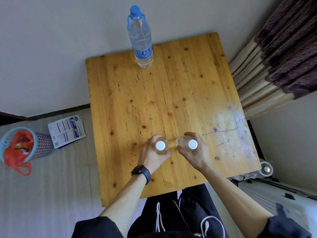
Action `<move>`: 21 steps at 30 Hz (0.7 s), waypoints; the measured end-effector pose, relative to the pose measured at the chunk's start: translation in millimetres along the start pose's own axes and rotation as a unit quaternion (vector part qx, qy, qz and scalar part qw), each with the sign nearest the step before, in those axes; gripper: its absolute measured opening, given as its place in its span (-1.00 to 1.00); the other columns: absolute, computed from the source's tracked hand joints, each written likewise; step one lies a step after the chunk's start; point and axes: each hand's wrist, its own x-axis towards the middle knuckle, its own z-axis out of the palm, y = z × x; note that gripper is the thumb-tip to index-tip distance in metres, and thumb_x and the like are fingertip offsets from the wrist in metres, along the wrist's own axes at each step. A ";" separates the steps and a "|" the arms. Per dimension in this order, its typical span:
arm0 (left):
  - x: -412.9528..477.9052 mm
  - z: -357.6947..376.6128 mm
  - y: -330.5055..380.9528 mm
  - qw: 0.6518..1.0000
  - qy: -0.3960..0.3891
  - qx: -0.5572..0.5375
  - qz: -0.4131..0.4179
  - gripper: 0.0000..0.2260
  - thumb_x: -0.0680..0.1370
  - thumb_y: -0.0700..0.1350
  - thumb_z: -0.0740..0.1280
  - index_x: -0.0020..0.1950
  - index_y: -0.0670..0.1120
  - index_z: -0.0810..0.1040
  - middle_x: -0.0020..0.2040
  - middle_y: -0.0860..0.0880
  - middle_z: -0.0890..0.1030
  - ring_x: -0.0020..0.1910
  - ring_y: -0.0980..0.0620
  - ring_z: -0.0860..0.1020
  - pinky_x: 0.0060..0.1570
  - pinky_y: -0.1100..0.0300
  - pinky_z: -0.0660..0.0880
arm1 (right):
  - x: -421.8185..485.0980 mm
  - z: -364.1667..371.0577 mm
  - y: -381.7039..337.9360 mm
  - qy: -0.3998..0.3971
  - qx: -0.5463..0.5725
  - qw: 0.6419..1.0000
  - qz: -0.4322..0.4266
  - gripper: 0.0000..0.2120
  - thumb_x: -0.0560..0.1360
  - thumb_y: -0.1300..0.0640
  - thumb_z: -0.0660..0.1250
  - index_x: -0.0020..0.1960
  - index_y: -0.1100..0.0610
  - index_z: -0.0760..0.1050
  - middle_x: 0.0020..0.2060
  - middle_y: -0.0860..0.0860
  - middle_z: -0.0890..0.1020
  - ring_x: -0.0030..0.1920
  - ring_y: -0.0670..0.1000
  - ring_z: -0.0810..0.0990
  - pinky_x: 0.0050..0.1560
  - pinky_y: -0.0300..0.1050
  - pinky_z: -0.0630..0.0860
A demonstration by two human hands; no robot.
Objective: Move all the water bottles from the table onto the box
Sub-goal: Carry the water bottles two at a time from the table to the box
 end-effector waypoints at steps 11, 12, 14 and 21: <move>5.3 -2.7 50.2 0.976 -0.115 0.108 0.151 -0.48 0.34 0.28 0.47 0.23 0.27 0.37 0.10 0.12 0.60 -0.04 0.07 0.53 -0.19 0.25 0.49 | -75.8 -54.8 18.3 0.170 0.036 0.984 0.037 -0.52 0.32 -0.08 0.55 0.17 -0.16 0.45 0.07 -0.17 0.62 0.03 -0.09 0.60 -0.02 -0.19 0.51; 3.8 1.6 59.1 0.970 -0.130 0.117 0.171 -0.48 0.34 0.30 0.46 0.22 0.30 0.36 0.10 0.13 0.59 -0.04 0.06 0.53 -0.19 0.23 0.51 | -86.2 -60.6 22.4 0.195 0.038 0.979 0.044 -0.53 0.32 -0.10 0.54 0.17 -0.16 0.46 0.07 -0.17 0.62 0.02 -0.09 0.60 -0.02 -0.17 0.52; 0.1 12.7 76.8 0.955 -0.155 0.135 0.214 -0.49 0.35 0.32 0.44 0.23 0.32 0.35 0.09 0.12 0.58 -0.02 0.04 0.54 -0.15 0.18 0.55 | -106.6 -70.3 30.6 0.245 0.041 0.967 0.062 -0.53 0.32 -0.13 0.53 0.17 -0.14 0.47 0.05 -0.19 0.62 0.02 -0.10 0.60 -0.01 -0.15 0.52; -60.0 84.2 148.1 0.861 -0.223 0.200 0.410 -0.49 0.36 0.32 0.43 0.23 0.24 0.35 0.06 0.06 0.62 -0.02 -0.07 0.61 -0.15 0.12 0.56 | -215.1 -98.6 80.5 0.411 0.082 0.896 0.145 -0.57 0.33 -0.07 0.54 0.14 -0.12 0.50 0.07 -0.23 0.60 0.08 -0.16 0.57 0.11 -0.17 0.49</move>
